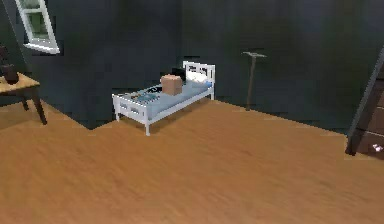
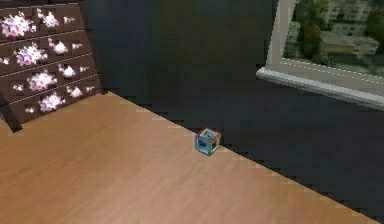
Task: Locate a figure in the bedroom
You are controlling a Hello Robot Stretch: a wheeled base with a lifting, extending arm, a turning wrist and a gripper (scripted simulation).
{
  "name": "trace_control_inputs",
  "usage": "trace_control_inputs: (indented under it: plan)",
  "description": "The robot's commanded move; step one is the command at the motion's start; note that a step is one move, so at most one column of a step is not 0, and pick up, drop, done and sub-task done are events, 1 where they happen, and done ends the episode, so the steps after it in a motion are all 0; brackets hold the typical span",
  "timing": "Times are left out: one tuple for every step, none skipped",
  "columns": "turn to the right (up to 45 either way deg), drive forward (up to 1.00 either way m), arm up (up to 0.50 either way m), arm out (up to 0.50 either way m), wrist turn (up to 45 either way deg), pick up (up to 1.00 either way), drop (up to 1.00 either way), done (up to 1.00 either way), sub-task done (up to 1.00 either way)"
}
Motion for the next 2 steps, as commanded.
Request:
trace_control_inputs:
  plan:
    - [0.0,0.30,0.00,0.00,0.0,0.00,0.00,0.00,0.00]
    - [-45.0,0.00,0.00,0.00,0.0,0.00,0.00,0.00,0.00]
